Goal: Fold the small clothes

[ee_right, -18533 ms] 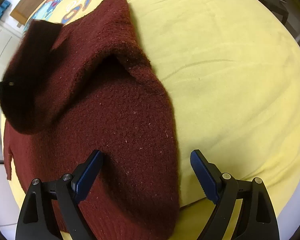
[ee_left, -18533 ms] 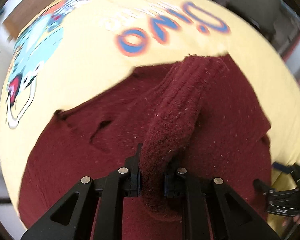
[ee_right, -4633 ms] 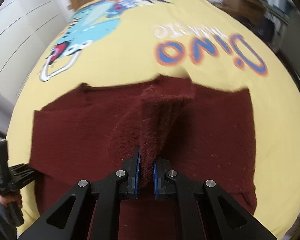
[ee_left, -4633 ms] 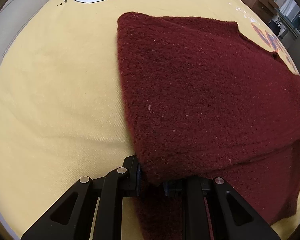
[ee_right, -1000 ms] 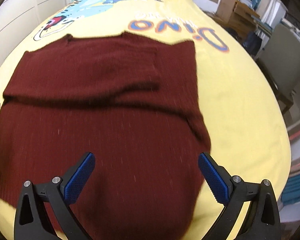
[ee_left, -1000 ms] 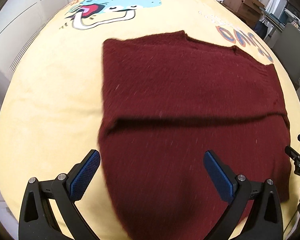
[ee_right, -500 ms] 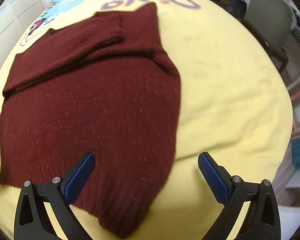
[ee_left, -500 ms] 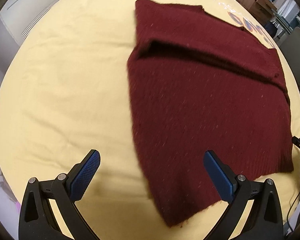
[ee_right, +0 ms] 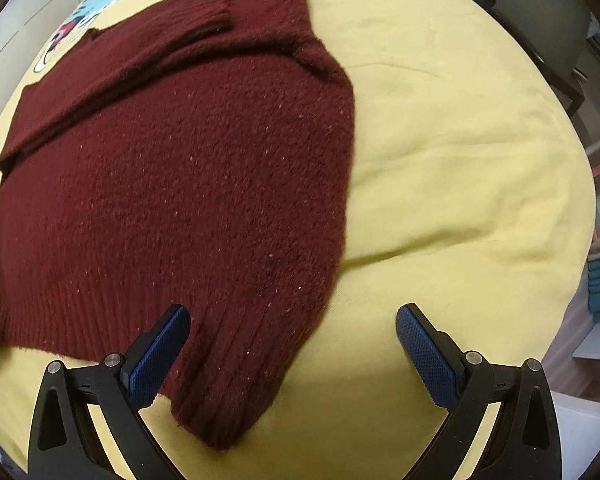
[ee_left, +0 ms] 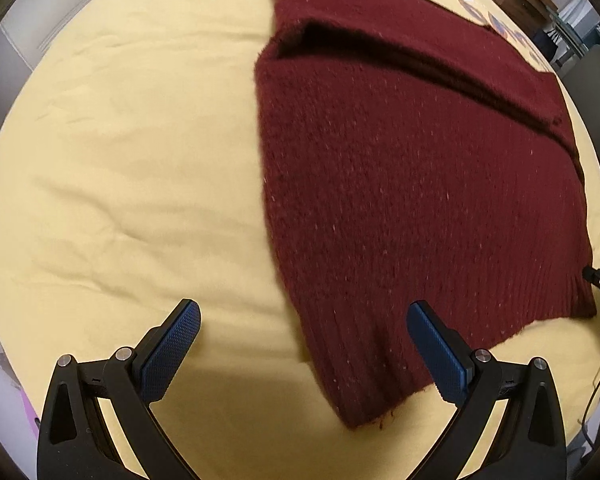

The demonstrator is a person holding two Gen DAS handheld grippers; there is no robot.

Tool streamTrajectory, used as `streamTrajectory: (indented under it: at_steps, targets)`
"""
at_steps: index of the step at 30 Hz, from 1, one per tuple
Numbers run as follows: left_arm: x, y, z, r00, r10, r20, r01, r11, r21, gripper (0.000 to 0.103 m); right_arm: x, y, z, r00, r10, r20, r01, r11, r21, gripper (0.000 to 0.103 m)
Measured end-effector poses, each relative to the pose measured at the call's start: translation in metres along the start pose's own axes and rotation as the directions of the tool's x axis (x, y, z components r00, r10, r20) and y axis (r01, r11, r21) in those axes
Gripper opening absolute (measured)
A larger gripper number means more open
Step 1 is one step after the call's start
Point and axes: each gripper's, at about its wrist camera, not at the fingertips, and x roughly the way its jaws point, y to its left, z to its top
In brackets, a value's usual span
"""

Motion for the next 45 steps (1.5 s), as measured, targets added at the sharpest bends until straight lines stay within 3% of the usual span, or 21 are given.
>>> streamTrajectory:
  at_steps: [8, 11, 13, 14, 15, 17, 19, 21, 23, 29, 35, 39, 45]
  targets:
    - [0.022, -0.017, -0.004, 0.998, -0.021, -0.067, 0.024, 0.999, 0.045, 0.101, 0.008, 0.013, 0.002, 0.998, -0.011, -0.063, 0.01, 1.0, -0.025, 0.103]
    - [0.03, -0.024, 0.002, 0.996, -0.031, -0.088, 0.036, 0.998, 0.055, 0.101, 0.013, 0.025, 0.008, 0.996, 0.025, -0.088, -0.024, 1.0, 0.003, 0.102]
    - [0.033, -0.025, 0.004, 0.994, -0.049, -0.098, 0.054, 0.997, 0.048, 0.101, 0.018, 0.036, 0.007, 0.991, 0.071, -0.118, -0.07, 0.998, 0.005, 0.098]
    - [0.034, -0.025, 0.005, 0.993, -0.055, -0.103, 0.06, 0.997, 0.045, 0.098, 0.021, 0.041, 0.009, 0.987, 0.089, -0.134, -0.089, 0.996, 0.003, 0.088]
    - [0.036, -0.023, 0.006, 0.992, -0.067, -0.109, 0.071, 0.997, 0.041, 0.088, 0.025, 0.044, 0.008, 0.981, 0.108, -0.158, -0.109, 0.994, 0.005, 0.069]
    - [0.039, -0.019, 0.006, 0.987, -0.093, -0.128, 0.097, 0.995, 0.025, 0.072, 0.029, 0.046, 0.007, 0.976, 0.116, -0.183, -0.114, 0.993, 0.018, 0.042]
    - [0.041, -0.017, 0.007, 0.983, -0.115, -0.14, 0.118, 0.993, 0.011, 0.058, 0.03, 0.046, 0.005, 0.971, 0.151, -0.184, -0.146, 0.988, 0.042, 0.037]
    - [0.041, -0.015, 0.01, 0.973, -0.172, -0.155, 0.172, 0.985, -0.014, 0.03, 0.028, 0.045, 0.006, 0.97, 0.168, -0.174, -0.161, 0.985, 0.057, 0.028]
    - [0.04, -0.013, 0.015, 0.964, -0.215, -0.16, 0.211, 0.977, -0.04, 0.01, 0.024, 0.042, 0.006, 0.97, 0.19, -0.152, -0.18, 0.981, 0.079, 0.022]
    - [0.022, -0.014, 0.029, 0.949, -0.288, -0.127, 0.287, 0.958, -0.028, 0.01, 0.006, 0.045, 0.012, 0.966, 0.24, -0.095, -0.232, 0.969, 0.081, 0.017]
    - [-0.01, -0.015, 0.042, 0.948, -0.314, -0.052, 0.315, 0.949, 0.015, 0.01, -0.023, 0.048, 0.032, 0.963, 0.268, -0.009, -0.267, 0.96, 0.084, 0.014]
    - [-0.029, -0.019, 0.067, 0.95, -0.312, 0.001, 0.312, 0.949, 0.049, 0.01, -0.04, 0.037, 0.053, 0.958, 0.28, 0.056, -0.283, 0.957, 0.061, 0.013]
    - [-0.058, -0.016, 0.11, 0.94, -0.325, 0.109, 0.319, 0.945, 0.067, 0.01, -0.07, 0.023, 0.081, 0.942, 0.296, 0.161, -0.305, 0.952, 0.032, 0.012]
